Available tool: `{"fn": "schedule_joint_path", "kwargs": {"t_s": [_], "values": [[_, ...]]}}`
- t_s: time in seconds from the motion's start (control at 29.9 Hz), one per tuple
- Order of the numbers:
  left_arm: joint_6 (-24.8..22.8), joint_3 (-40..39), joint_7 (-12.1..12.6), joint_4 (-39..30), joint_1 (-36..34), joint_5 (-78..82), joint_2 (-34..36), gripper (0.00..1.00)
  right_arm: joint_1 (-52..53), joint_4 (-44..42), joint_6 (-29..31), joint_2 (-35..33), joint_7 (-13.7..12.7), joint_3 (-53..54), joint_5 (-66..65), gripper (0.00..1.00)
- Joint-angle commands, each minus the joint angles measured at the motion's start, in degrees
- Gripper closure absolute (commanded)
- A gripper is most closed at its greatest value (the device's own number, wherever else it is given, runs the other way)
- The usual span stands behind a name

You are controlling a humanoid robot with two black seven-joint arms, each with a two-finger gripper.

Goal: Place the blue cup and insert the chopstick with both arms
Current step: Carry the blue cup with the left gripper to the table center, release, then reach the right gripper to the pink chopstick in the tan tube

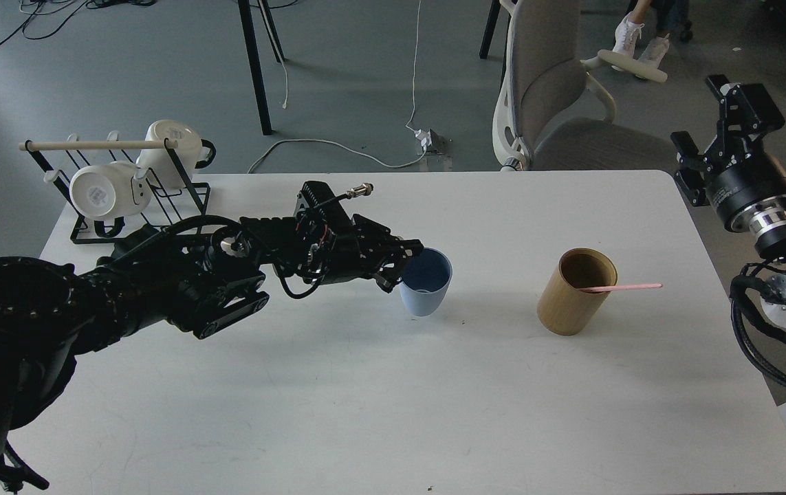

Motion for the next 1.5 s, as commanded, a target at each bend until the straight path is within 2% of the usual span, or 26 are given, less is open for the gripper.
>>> {"fn": "schedule_joint_path", "kwargs": {"t_s": [0.0, 0.1, 0.47, 0.6, 0.74, 0.9, 0.97, 1.04, 1.17, 1.34, 1.47], "values": [[0.09, 0.18, 0.01, 0.10, 0.71, 0.06, -0.04, 1.00, -0.20, 0.09, 0.00, 0.08, 0.00, -0.08, 0.00, 0.05], [0.09, 0.10, 0.01, 0.10, 0.88, -0.12, 0.13, 1.00, -0.55, 0.09, 0.00, 0.08, 0.00, -0.08, 0.00, 0.05], [-0.43, -0.08, 0.01, -0.26, 0.88, -0.65, 1.45, 0.90, -0.90, 0.44, 0.09, 0.00, 0.00, -0.08, 0.00, 0.05], [-0.35, -0.52, 0.01, -0.60, 0.88, -0.73, 3.29, 0.76, -0.90, 0.44, 0.18, 0.00, 0.00, -0.08, 0.00, 0.05], [-0.70, -3.23, 0.01, -6.30, 0.71, -1.35, 7.06, 0.57, -0.90, 0.53, 0.36, -0.09, 0.00, -0.34, -0.18, 0.05], [-5.26, -11.05, 0.01, -13.34, 0.97, -6.00, 11.90, 0.38, -0.73, 2.02, -0.08, -2.54, 0.00, -0.34, -3.15, 0.05], [-8.95, -15.27, 0.01, -16.59, 1.15, -10.21, 14.54, 0.31, -0.38, 3.86, -2.97, -4.83, 0.00, -0.34, -9.81, 0.05], [-11.85, -20.01, 0.01, -20.01, 2.02, -15.56, 16.82, 0.25, -0.37, 6.23, -9.54, -7.11, 0.00, -0.34, -20.77, 0.05], [-17.29, -31.25, 0.01, -24.77, 4.92, -26.63, 19.46, 0.19, -1.25, 9.49, -20.61, -12.38, 0.00, -1.13, -38.37, 0.05], [-22.92, -44.27, 0.01, -26.36, 10.19, -37.72, 18.59, 0.15, -9.50, 9.75, -20.61, -13.80, 0.00, -1.48, -51.47, 0.05], [-25.39, -48.15, 0.01, -27.76, 12.83, -40.72, 17.98, 0.14, -15.92, 10.37, -20.61, -13.80, 0.00, 0.36, -62.21, 0.08]]}}
